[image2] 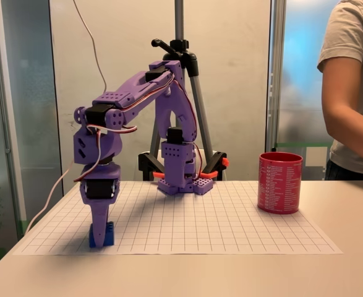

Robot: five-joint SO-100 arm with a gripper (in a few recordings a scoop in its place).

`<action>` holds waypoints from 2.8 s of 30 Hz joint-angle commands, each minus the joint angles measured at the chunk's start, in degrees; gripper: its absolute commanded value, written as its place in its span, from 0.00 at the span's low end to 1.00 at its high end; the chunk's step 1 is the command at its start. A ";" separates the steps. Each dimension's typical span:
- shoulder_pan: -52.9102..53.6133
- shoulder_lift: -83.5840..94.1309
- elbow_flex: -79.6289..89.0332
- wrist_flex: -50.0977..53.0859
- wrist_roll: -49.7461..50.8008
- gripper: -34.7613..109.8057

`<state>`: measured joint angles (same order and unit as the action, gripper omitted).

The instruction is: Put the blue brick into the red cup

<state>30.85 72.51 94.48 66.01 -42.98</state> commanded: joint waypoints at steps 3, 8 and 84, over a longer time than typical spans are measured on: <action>0.70 2.81 -2.37 0.09 0.35 0.24; 0.70 4.31 -5.10 -0.35 3.25 0.24; -98.88 51.50 7.47 26.81 50.80 0.56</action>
<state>-69.08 121.64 102.66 91.67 7.29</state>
